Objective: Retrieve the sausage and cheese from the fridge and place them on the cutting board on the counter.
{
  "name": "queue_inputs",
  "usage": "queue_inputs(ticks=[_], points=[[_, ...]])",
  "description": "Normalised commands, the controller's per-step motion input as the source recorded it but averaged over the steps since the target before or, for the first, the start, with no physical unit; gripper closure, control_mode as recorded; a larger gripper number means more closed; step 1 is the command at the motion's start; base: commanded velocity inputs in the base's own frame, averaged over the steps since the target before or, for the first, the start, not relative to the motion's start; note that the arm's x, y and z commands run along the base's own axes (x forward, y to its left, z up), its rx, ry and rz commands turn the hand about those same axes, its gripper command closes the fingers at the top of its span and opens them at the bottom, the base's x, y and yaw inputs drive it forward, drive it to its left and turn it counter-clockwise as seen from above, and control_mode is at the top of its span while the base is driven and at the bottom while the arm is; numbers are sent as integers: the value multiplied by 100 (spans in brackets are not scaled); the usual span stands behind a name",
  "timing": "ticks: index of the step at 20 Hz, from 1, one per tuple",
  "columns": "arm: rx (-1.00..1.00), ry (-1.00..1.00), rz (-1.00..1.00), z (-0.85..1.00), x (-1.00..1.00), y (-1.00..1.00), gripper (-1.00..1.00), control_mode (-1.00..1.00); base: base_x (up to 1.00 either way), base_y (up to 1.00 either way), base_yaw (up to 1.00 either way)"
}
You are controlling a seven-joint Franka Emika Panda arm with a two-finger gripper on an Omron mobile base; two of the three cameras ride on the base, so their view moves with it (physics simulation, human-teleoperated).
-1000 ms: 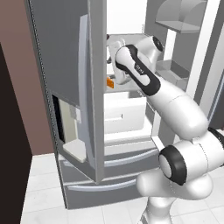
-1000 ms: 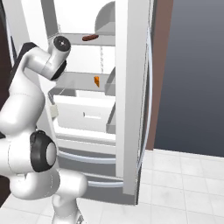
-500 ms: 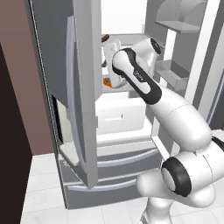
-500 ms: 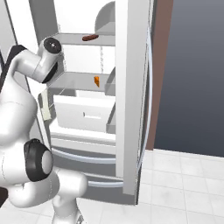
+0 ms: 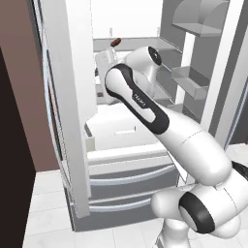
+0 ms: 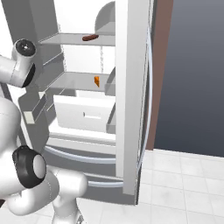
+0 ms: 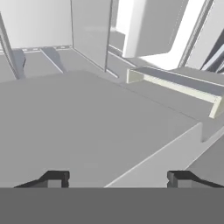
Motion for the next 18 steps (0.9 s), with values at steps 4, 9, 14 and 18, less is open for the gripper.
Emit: queue_inputs(ticks=[4,9,14,18], points=[[0,0,1,0,-41,90,-100,-100,0,0,0],[0,0,0,0,-28,95,-100,-100,0,0,0],[0,0,0,0,-8,82,-100,-100,0,0,0],[0,0,0,0,0,16,-100,-100,0,0,0]])
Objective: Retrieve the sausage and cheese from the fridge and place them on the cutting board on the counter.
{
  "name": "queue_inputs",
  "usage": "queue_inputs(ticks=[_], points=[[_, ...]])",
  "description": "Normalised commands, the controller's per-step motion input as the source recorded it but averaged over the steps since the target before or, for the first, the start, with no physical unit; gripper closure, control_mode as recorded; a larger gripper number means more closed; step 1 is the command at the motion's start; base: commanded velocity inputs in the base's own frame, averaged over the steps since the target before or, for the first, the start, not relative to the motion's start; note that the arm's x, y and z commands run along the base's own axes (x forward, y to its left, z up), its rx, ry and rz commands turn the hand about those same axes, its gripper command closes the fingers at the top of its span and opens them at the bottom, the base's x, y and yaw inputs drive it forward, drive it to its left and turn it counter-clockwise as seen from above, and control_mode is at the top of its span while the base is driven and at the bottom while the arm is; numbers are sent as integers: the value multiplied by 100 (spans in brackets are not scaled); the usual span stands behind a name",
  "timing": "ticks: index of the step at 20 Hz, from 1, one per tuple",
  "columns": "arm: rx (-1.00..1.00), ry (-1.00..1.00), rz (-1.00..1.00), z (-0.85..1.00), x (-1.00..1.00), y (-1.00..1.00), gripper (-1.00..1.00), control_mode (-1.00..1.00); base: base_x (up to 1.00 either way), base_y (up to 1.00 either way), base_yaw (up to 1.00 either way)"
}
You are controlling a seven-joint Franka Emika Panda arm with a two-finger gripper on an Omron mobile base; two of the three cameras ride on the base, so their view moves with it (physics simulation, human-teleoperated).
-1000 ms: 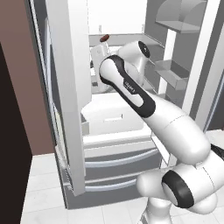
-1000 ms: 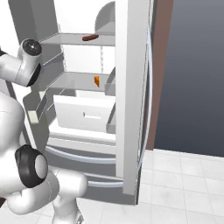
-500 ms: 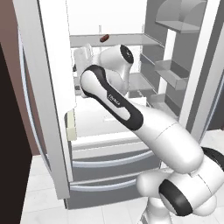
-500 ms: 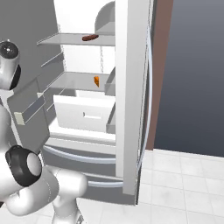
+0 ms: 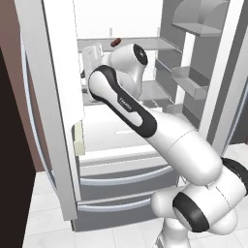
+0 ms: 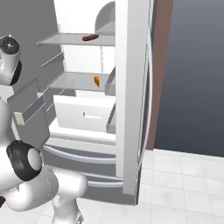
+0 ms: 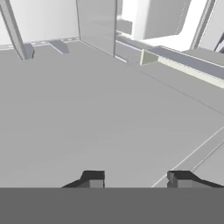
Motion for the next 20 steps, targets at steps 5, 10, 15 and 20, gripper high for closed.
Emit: queue_inputs(ticks=[5,10,15,20], points=[[-4,0,0,0,-13,-91,-100,-100,0,0,0],[-5,-1,0,0,-50,-100,-100,-100,0,0,0],[-7,-8,0,0,-60,-100,-100,-100,0,0,0],[-22,-7,11,0,-38,-61,-100,-100,0,0,0]])
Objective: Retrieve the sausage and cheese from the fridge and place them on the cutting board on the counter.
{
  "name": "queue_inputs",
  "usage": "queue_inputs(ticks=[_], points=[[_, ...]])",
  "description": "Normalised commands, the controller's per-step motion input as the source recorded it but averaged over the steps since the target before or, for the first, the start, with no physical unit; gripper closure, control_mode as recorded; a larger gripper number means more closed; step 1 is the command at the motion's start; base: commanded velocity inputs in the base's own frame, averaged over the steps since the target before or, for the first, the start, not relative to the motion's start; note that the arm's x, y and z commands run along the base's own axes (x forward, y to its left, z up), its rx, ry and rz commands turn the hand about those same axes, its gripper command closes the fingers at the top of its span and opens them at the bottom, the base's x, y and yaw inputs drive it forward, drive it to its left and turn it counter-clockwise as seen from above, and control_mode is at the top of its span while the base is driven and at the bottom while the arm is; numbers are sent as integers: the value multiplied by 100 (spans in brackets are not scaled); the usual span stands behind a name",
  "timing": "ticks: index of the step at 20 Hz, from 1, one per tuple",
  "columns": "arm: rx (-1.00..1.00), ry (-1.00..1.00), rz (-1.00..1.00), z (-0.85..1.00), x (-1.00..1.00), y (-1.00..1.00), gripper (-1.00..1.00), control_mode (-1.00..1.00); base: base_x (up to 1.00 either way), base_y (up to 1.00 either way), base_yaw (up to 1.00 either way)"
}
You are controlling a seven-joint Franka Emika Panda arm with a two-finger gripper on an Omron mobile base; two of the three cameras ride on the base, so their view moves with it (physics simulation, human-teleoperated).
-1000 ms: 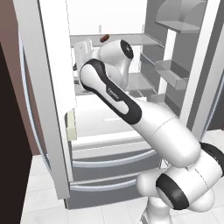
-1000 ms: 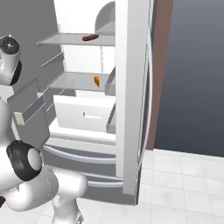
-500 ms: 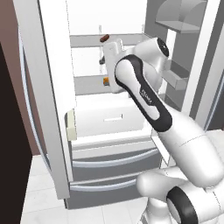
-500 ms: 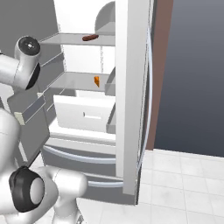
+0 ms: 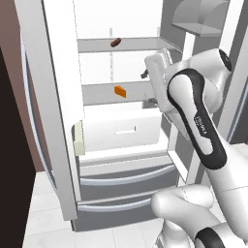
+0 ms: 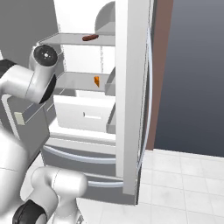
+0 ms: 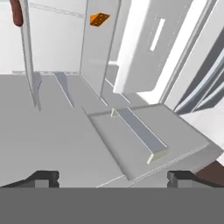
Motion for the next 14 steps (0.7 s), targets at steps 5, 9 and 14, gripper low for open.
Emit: queue_inputs(ticks=[5,9,14], points=[[-44,-2,30,-9,-20,0,-100,-100,0,0,0],[-51,0,37,-23,-13,-4,-100,-100,0,0,0],[-49,0,34,-39,-23,-23,-100,-100,0,0,0]])
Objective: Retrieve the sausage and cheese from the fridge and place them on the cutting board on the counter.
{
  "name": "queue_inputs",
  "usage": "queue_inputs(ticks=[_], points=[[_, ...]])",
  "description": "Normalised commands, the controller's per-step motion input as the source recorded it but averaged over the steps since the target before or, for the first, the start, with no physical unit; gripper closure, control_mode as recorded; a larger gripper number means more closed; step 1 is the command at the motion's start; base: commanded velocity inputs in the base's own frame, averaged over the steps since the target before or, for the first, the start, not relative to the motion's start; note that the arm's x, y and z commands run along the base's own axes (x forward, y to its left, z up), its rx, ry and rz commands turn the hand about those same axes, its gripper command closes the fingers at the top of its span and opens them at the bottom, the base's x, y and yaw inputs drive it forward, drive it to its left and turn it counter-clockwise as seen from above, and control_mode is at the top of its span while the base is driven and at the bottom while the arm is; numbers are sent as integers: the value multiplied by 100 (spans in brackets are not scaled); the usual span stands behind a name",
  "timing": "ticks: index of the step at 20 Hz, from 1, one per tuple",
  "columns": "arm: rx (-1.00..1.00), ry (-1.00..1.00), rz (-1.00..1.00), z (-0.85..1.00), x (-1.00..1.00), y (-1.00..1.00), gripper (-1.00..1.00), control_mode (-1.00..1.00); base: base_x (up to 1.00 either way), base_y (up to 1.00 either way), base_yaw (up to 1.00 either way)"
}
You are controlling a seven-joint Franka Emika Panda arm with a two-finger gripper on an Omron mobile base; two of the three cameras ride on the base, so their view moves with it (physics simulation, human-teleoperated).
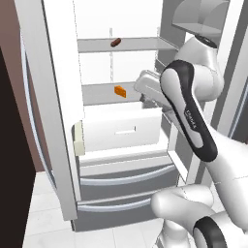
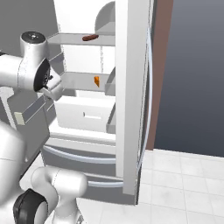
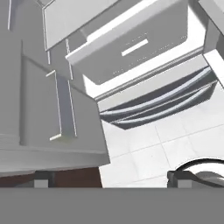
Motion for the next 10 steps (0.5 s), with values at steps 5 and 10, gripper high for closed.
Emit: queue_inputs(ticks=[5,10], points=[[-35,-6,27,-49,-56,-30,-100,-100,0,0,0],[-17,-8,14,-24,-48,-6,-100,-100,0,0,0]])
